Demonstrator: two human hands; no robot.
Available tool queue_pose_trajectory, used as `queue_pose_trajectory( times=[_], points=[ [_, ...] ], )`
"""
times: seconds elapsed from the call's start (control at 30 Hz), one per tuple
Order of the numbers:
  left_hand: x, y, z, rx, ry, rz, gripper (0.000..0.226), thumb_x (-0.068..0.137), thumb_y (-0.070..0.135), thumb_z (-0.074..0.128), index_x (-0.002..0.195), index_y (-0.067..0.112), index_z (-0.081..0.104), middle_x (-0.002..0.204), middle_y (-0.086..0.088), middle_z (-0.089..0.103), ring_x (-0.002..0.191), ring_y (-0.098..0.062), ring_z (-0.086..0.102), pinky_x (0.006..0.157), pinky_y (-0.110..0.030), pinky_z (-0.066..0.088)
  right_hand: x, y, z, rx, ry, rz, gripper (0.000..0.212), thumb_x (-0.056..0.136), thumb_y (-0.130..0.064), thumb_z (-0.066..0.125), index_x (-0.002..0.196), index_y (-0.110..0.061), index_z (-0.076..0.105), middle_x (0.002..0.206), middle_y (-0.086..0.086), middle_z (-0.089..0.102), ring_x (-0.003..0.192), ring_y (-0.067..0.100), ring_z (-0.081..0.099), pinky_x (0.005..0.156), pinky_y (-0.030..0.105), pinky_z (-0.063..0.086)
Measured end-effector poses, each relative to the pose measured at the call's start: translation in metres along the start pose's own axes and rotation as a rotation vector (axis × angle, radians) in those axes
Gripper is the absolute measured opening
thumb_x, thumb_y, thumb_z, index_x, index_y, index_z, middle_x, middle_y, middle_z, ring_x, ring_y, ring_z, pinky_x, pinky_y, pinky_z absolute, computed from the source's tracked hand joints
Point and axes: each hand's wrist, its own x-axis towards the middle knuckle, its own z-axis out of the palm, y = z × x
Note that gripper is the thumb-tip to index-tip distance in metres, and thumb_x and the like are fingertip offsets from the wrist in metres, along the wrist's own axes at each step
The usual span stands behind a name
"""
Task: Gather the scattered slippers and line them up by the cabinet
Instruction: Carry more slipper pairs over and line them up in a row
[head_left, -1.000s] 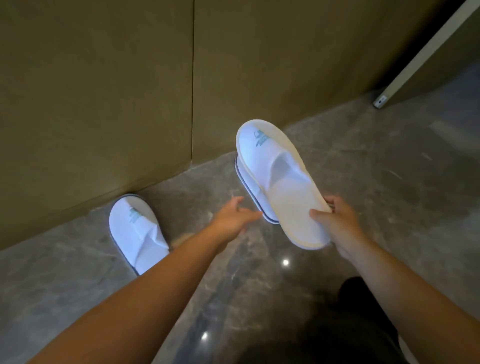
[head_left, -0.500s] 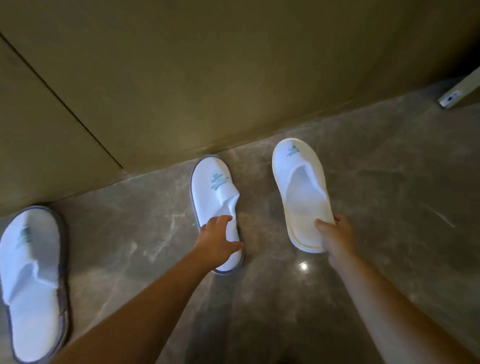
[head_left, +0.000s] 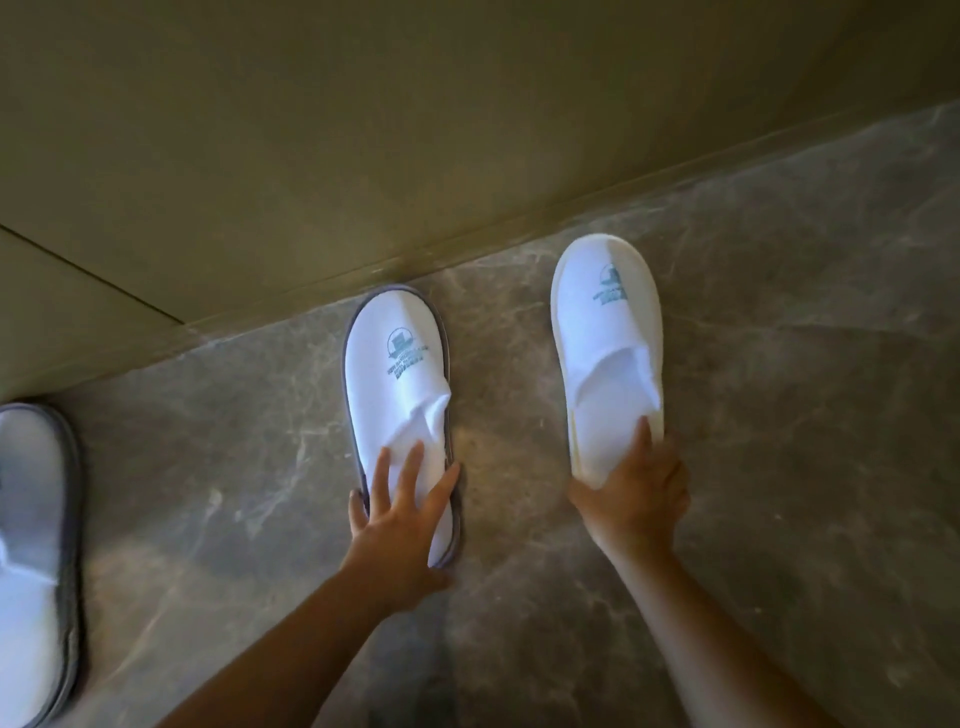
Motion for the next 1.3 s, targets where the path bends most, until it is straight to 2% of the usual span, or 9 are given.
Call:
queue_pose_trajectory(
  times=[0.23, 0.47, 0.6, 0.73, 0.83, 0.9, 1.03, 1.2, 1.3],
  points=[
    [0.003, 0.011, -0.005, -0.072, 0.088, -0.090, 0.098, 0.072, 0.061, 0.056, 0.138, 0.041, -0.013, 0.151, -0.005, -0.023, 0.138, -0.036, -0.017, 0.112, -0.055, 0.017, 0.048, 0.010, -0.022, -0.002, 0.006, -0.164, 0.088, 0.060, -0.020, 0.074, 0.135, -0.011, 0.030, 0.141, 0.024, 0.027, 0.122, 0.042, 0.031, 0.099, 0.043, 0.024],
    [0.001, 0.019, -0.024, -0.122, 0.001, -0.156, 0.096, 0.071, 0.064, 0.055, 0.138, 0.040, -0.010, 0.152, -0.005, -0.023, 0.140, -0.036, -0.011, 0.109, -0.057, 0.021, 0.041, 0.002, -0.035, -0.070, -0.026, -0.288, 0.068, 0.074, -0.022, 0.066, 0.133, -0.007, 0.036, 0.148, 0.022, 0.023, 0.135, 0.040, 0.020, 0.108, 0.047, 0.020],
    [-0.014, 0.010, -0.050, -0.220, 0.064, -0.087, 0.082, 0.078, 0.059, 0.049, 0.141, 0.029, 0.007, 0.155, -0.008, -0.001, 0.140, -0.034, 0.007, 0.111, -0.053, 0.019, 0.004, -0.036, -0.037, 0.055, -0.025, -0.384, 0.046, 0.080, -0.015, 0.060, 0.123, -0.004, 0.048, 0.141, 0.022, 0.036, 0.130, 0.038, 0.028, 0.105, 0.045, 0.026],
    [-0.037, -0.022, -0.081, -0.329, 0.114, -0.031, 0.058, 0.086, 0.041, 0.048, 0.135, 0.018, 0.028, 0.144, -0.011, 0.034, 0.125, -0.032, 0.041, 0.101, -0.043, 0.035, -0.038, -0.084, -0.042, 0.194, -0.028, -0.555, 0.027, 0.080, -0.006, 0.058, 0.106, 0.001, 0.060, 0.109, 0.023, 0.061, 0.107, 0.037, 0.052, 0.091, 0.036, 0.037],
    [-0.062, -0.062, -0.108, -0.472, 0.089, 0.031, 0.043, 0.088, 0.030, 0.049, 0.127, 0.012, 0.043, 0.128, -0.013, 0.053, 0.113, -0.029, 0.052, 0.096, -0.034, 0.040, -0.073, -0.126, -0.049, 0.256, -0.073, -0.610, 0.022, 0.083, -0.010, 0.054, 0.104, -0.005, 0.061, 0.107, 0.015, 0.063, 0.103, 0.028, 0.054, 0.075, 0.020, 0.032],
    [-0.095, -0.085, -0.133, -0.628, 0.105, 0.052, 0.037, 0.088, 0.024, 0.050, 0.122, 0.010, 0.049, 0.125, -0.012, 0.058, 0.111, -0.027, 0.054, 0.093, -0.026, 0.037, -0.105, -0.154, -0.065, 0.272, -0.138, -0.605, 0.022, 0.085, -0.013, 0.052, 0.105, -0.010, 0.060, 0.112, 0.011, 0.060, 0.104, 0.024, 0.054, 0.076, 0.019, 0.033],
    [-0.197, -0.116, -0.195, -0.838, 0.196, -0.014, 0.031, 0.087, 0.024, 0.052, 0.115, 0.012, 0.055, 0.115, -0.009, 0.064, 0.105, -0.027, 0.057, 0.086, -0.027, 0.041, -0.196, -0.217, -0.137, 0.279, -0.217, -0.666, 0.020, 0.084, -0.009, 0.052, 0.102, -0.007, 0.062, 0.109, 0.012, 0.062, 0.103, 0.027, 0.055, 0.080, 0.024, 0.038],
    [-0.373, -0.158, -0.291, -0.999, 0.286, -0.185, 0.032, 0.087, 0.023, 0.052, 0.117, 0.013, 0.053, 0.119, -0.006, 0.061, 0.103, -0.024, 0.056, 0.085, -0.026, 0.040, -0.328, -0.306, -0.267, 0.224, -0.367, -0.803, 0.017, 0.084, -0.010, 0.053, 0.099, -0.007, 0.062, 0.098, 0.000, 0.055, 0.094, 0.013, 0.049, 0.071, 0.013, 0.030],
    [-0.490, -0.182, -0.345, -1.043, 0.364, -0.310, 0.032, 0.086, 0.023, 0.052, 0.117, 0.015, 0.053, 0.117, -0.003, 0.061, 0.099, -0.021, 0.058, 0.080, -0.022, 0.039, -0.409, -0.356, -0.347, 0.244, -0.469, -0.881, 0.015, 0.084, -0.010, 0.054, 0.097, -0.010, 0.062, 0.092, -0.003, 0.056, 0.087, 0.009, 0.051, 0.070, -0.002, 0.031]
  ],
)
